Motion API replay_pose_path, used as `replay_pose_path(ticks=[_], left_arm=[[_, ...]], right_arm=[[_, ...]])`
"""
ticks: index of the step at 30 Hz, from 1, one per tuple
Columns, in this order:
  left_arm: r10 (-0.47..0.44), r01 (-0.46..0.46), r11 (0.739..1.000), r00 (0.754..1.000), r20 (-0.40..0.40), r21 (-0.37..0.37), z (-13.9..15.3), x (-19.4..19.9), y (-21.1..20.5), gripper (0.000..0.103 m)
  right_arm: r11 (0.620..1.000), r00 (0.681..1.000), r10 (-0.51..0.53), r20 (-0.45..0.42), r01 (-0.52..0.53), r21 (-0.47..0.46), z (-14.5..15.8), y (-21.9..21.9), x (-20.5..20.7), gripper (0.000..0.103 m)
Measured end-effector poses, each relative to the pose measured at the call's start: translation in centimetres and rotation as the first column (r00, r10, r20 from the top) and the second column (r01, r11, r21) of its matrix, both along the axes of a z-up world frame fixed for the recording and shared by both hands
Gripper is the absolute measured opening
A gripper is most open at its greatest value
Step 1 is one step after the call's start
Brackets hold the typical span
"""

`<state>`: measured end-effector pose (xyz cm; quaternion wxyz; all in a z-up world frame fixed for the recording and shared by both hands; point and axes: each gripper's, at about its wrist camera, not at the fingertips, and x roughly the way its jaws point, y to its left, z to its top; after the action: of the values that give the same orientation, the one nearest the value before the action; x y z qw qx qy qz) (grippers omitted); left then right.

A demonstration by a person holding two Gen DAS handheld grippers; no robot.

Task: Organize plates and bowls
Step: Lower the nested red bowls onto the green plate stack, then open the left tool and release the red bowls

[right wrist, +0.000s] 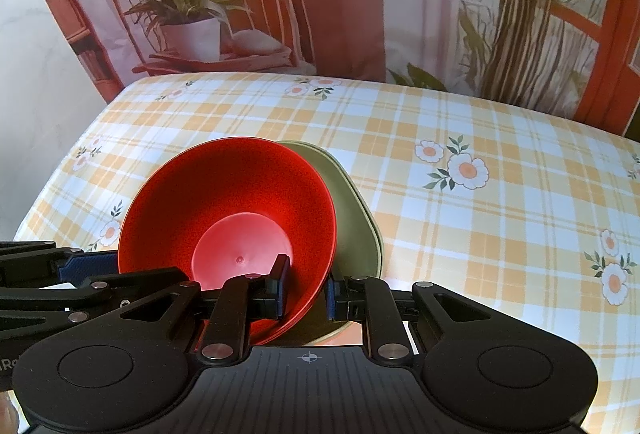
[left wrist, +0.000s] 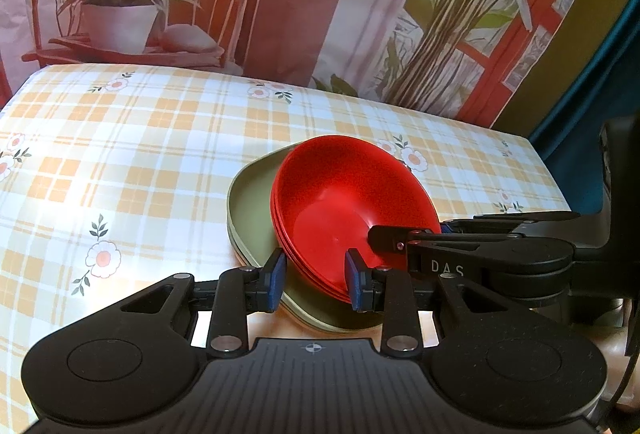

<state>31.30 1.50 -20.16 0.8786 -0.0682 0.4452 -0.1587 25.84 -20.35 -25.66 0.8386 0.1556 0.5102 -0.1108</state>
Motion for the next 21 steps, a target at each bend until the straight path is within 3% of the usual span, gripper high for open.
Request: replay_pose_path(ticks=[15, 21], left_arm=[[-0.002, 0.002, 1.000, 1.000, -0.003, 0.022, -0.7, 0.3, -0.1, 0.029], [-0.004, 0.004, 1.000, 1.000, 0.009, 0.027, 0.3, -0.2, -0.1, 0.036]], right_arm=[[1.000, 1.000, 0.013, -0.018, -0.014, -0.021, -0.2, 0.2, 0.2, 0.018], [0.999, 1.000, 0.013, 0.013, -0.013, -0.047, 1.7, 0.1, -0.6, 0.020]])
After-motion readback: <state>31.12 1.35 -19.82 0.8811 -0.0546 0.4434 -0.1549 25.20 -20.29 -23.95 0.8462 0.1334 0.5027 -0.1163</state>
